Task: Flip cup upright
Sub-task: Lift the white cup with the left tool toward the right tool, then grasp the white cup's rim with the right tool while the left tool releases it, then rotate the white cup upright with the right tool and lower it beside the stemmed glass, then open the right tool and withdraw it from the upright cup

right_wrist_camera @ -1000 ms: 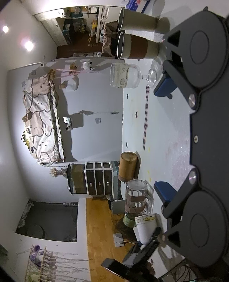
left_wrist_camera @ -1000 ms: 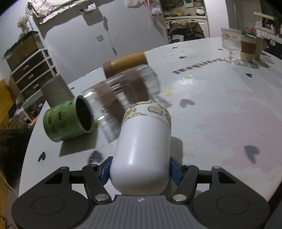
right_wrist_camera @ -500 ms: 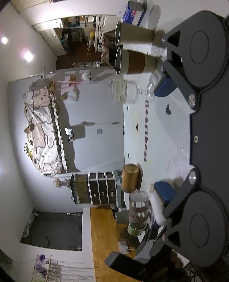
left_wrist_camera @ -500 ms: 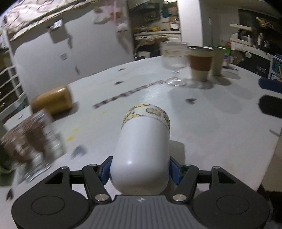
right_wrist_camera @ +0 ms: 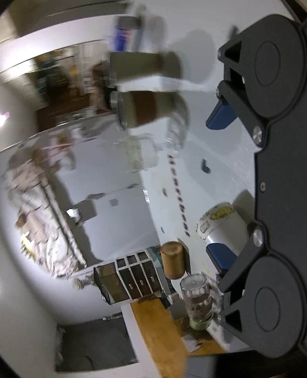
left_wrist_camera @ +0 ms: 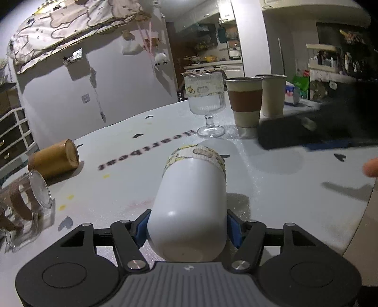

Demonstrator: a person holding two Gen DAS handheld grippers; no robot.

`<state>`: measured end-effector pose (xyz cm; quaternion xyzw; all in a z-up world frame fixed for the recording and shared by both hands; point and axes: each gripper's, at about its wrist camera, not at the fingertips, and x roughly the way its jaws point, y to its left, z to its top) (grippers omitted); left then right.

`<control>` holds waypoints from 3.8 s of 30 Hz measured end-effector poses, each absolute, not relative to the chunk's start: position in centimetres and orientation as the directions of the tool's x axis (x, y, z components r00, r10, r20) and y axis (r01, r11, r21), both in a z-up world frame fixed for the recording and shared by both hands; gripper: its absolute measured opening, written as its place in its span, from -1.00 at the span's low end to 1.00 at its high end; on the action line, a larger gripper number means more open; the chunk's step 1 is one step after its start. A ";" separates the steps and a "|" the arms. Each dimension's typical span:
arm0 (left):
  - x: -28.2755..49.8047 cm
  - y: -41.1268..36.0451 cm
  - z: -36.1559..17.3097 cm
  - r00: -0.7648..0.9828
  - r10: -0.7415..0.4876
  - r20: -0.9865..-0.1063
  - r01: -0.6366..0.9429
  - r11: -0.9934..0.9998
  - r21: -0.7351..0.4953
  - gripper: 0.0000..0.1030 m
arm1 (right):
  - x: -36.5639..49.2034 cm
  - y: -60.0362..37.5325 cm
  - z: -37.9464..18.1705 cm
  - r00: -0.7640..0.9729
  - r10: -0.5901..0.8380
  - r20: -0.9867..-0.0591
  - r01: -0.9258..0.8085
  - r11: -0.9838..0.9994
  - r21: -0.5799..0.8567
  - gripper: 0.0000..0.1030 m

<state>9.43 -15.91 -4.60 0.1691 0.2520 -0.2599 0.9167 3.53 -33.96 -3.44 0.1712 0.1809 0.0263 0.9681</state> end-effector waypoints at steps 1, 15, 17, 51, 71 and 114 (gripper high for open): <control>9.4 -15.8 -4.6 0.736 -0.396 -0.549 0.562 0.810 0.168 0.25 | 4.2 -34.0 -3.5 0.923 0.142 -0.357 0.004 0.926 0.378 0.98; 7.3 -14.5 -5.7 0.770 -0.418 -0.481 0.563 0.800 0.207 0.21 | 12.9 -34.5 -6.9 0.706 0.485 -0.516 0.150 0.610 0.778 0.65; 7.2 -14.4 -5.7 0.771 -0.424 -0.476 0.568 0.795 0.211 0.21 | 13.3 -34.6 -7.0 0.694 0.506 -0.513 0.167 0.580 0.798 0.64; 6.7 -9.7 -5.2 0.810 -0.441 -0.386 0.459 0.887 -0.049 0.95 | 16.4 -28.4 2.3 0.928 0.152 -0.341 -0.181 0.982 -0.055 0.25; 6.7 -8.1 -5.3 0.824 -0.426 -0.374 0.434 0.898 -0.068 0.95 | 25.8 -28.6 -2.3 0.956 -0.112 -0.273 0.095 0.993 -0.074 0.27; 5.1 -8.8 -1.9 0.882 -0.364 -0.299 0.373 0.927 -0.028 1.00 | 2.0 -33.2 -1.1 0.987 -0.040 -0.157 0.042 0.999 0.007 0.90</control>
